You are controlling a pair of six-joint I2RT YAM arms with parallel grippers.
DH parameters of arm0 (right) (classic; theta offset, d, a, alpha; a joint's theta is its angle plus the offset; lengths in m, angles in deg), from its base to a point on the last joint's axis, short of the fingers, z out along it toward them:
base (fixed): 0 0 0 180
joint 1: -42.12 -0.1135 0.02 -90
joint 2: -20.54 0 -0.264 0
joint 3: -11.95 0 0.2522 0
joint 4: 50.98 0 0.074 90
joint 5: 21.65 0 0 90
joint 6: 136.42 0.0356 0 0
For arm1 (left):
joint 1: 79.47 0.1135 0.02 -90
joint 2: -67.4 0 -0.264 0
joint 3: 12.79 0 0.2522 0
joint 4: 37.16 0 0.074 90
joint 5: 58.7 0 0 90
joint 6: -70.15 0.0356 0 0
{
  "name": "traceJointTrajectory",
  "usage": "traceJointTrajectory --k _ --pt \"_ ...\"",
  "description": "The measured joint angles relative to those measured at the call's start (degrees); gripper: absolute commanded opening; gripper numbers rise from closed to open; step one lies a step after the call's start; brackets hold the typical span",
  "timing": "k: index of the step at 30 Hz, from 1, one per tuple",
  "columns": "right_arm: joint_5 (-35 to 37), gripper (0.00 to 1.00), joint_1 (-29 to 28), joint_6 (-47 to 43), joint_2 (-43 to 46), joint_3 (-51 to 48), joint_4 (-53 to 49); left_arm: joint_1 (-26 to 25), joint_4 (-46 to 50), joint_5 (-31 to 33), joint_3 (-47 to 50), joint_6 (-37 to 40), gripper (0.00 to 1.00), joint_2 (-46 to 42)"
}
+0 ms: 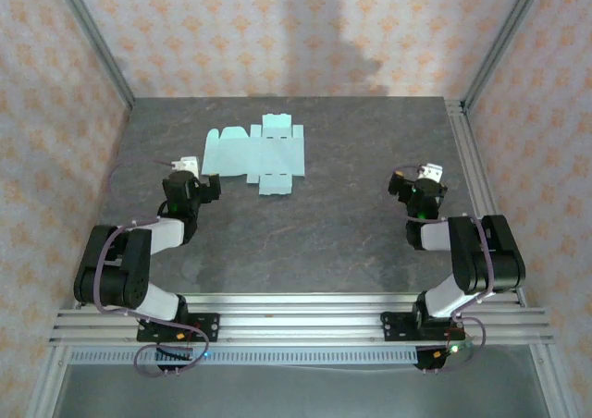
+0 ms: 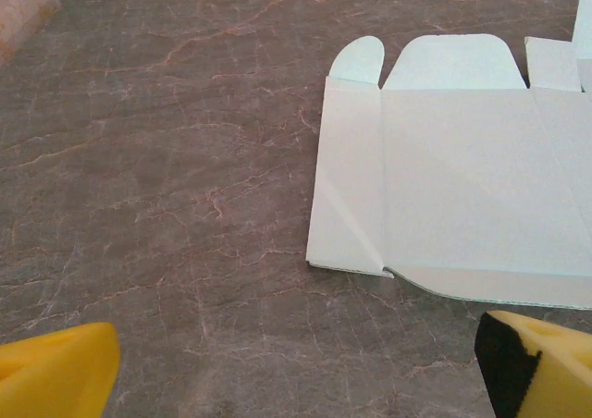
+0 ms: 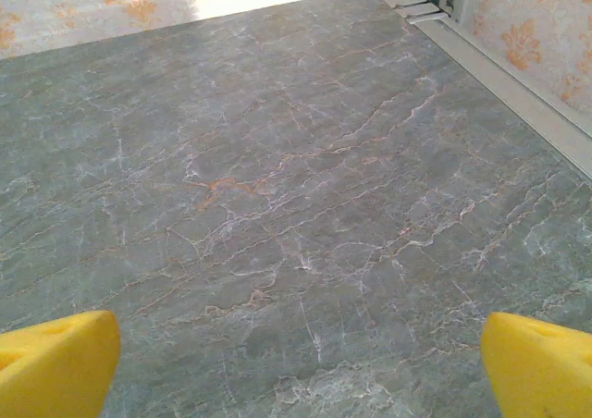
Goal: Fold the paper box
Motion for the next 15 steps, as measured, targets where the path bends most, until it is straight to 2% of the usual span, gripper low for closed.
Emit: traceJointTrajectory --k 15 --pt "0.0 1.00 0.0 0.0 0.0 0.0 0.0 0.0 0.0 0.0 0.0 0.0 1.00 0.0"
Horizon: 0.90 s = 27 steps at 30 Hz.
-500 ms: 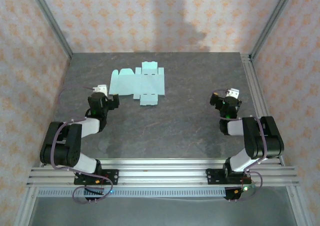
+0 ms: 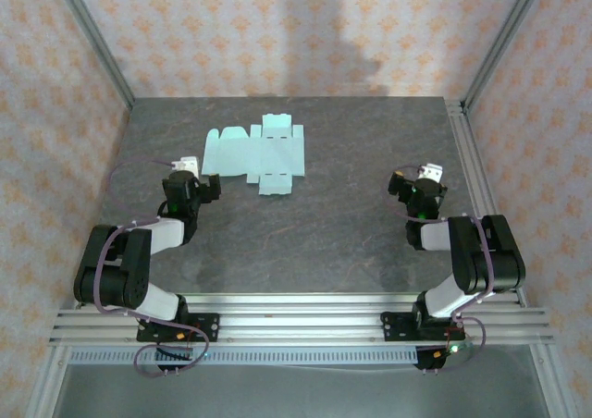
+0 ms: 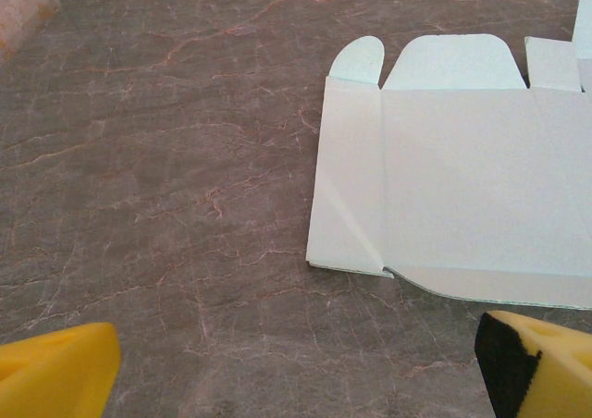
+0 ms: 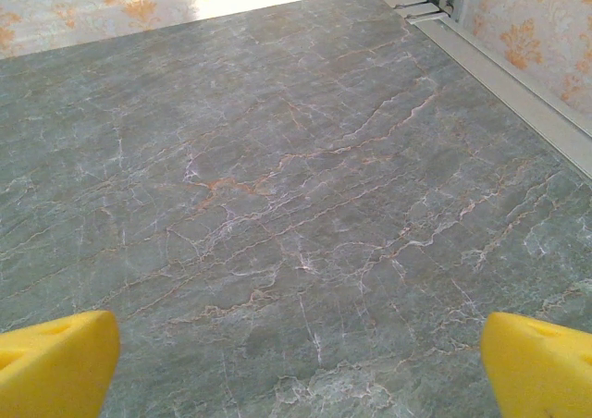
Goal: Fold the paper box
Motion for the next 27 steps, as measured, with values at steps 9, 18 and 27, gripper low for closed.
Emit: traceJointTrajectory --k 9,18,27 --pt "-2.6 0.96 0.0 -1.3 0.1 -1.6 2.6 -0.8 3.5 -2.3 -1.8 1.6 1.00 0.0" --pt "-4.7 0.98 -0.4 -1.9 15.4 -2.4 -7.4 -5.2 17.8 -1.7 -9.6 2.2 1.00 -6.8" --pt "-4.8 0.99 -7.6 -1.9 26.3 6.5 -28.0 -9.1 28.3 -3.9 -23.1 -11.3 1.00 -2.3"
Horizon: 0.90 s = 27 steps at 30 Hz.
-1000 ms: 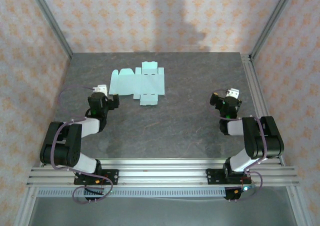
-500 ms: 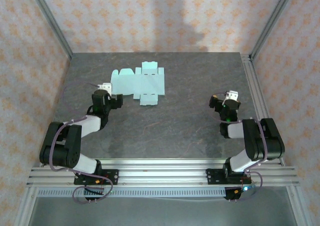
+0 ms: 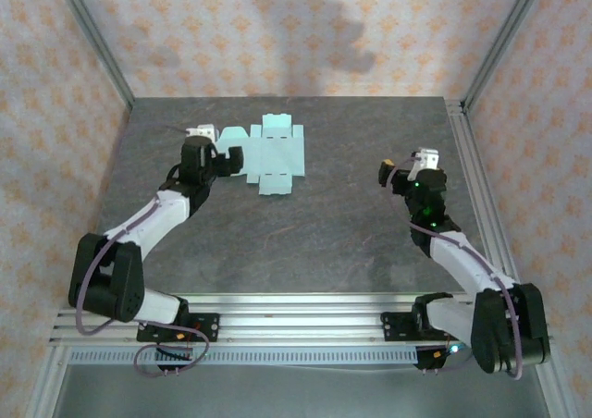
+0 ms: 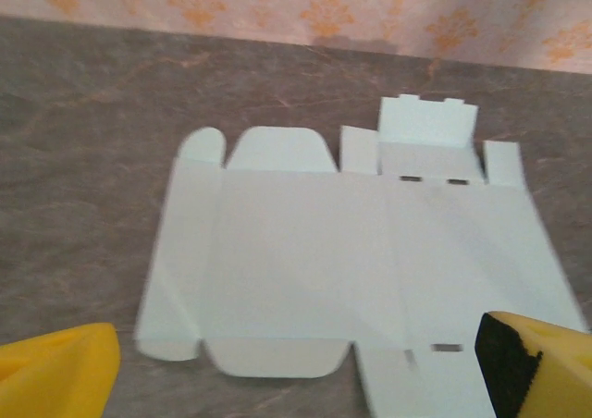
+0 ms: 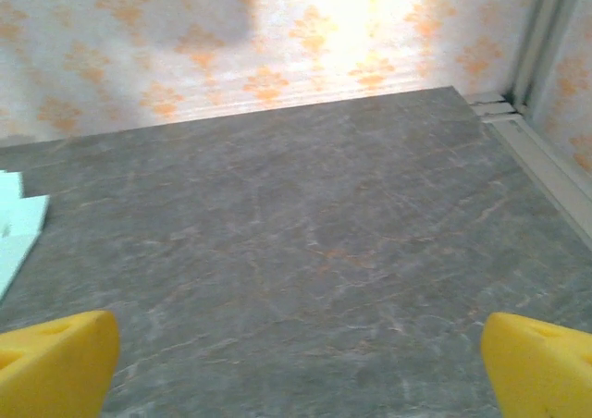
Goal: Fold the paper box
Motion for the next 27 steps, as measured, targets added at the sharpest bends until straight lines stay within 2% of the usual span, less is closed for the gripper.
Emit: traceJointTrajectory --k 6,17,22,27 --pt "-2.4 0.99 -3.0 0.4 1.0 1.3 -7.5 -3.8 4.6 -3.8 -12.1 -6.9 1.00 12.1" --pt "-2.1 0.99 -3.0 2.4 3.1 1.3 -16.1 -9.9 13.9 -11.0 -33.8 -11.7 1.00 34.8" --pt "0.3 0.99 -3.0 2.4 4.8 1.3 -20.2 -11.3 18.3 -15.4 -38.1 -12.3 1.00 40.9" --pt "-0.2 0.99 -3.0 3.6 8.5 1.3 -21.4 -11.7 19.8 -20.4 -39.0 -11.3 1.00 42.3"
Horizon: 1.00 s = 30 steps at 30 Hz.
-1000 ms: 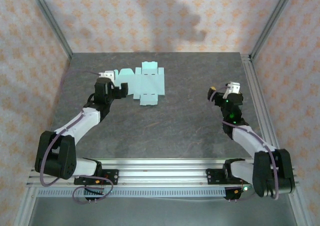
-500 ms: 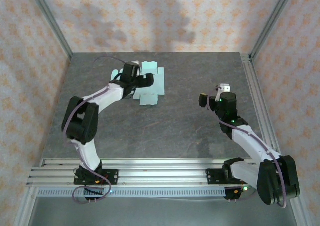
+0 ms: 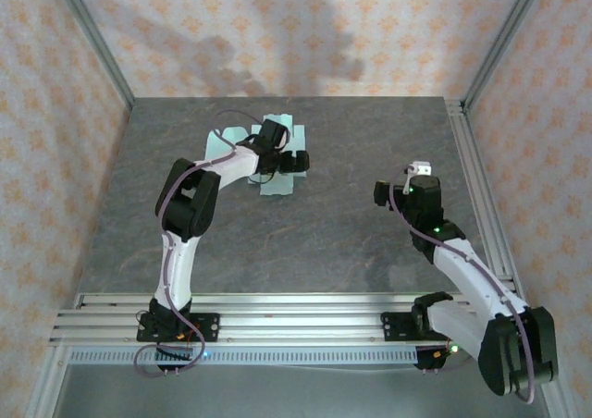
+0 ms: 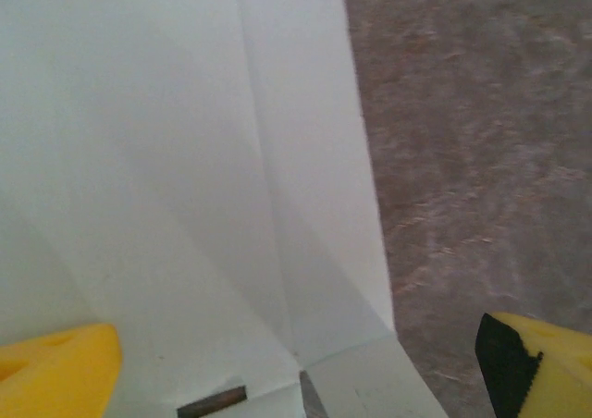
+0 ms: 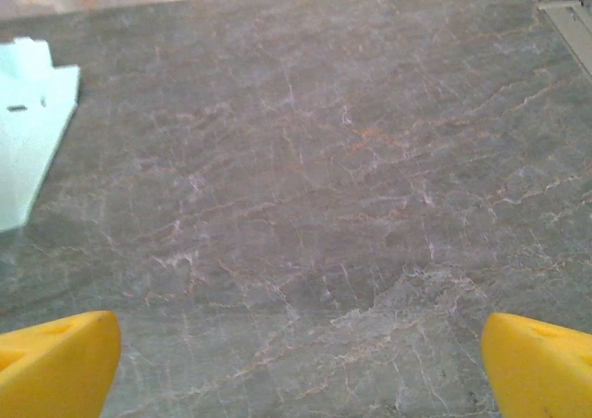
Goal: Fold the paper box
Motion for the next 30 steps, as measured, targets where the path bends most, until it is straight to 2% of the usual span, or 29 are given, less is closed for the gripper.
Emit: traceJointTrajectory --k 5,12,18,26,30 --pt "-2.7 0.99 0.5 3.0 0.3 2.1 -1.8 -0.2 0.3 -3.6 2.6 3.2 1.00 -1.5" --pt "-6.3 0.96 0.8 5.4 -4.3 4.9 -4.0 -0.4 0.2 -8.1 16.0 6.9 1.00 -11.1" --pt "-11.5 0.92 0.4 7.3 -9.9 9.5 -5.8 -0.7 0.0 -8.9 26.9 6.1 1.00 -21.2" --pt "-14.1 0.86 -4.4 13.5 -23.1 18.4 -7.0 -0.2 -1.7 3.9 37.7 -0.4 1.00 -40.7" --pt "-13.9 0.80 -9.6 18.7 -30.7 23.3 -7.3 3.9 -1.8 8.8 43.6 -4.0 1.00 -49.3"
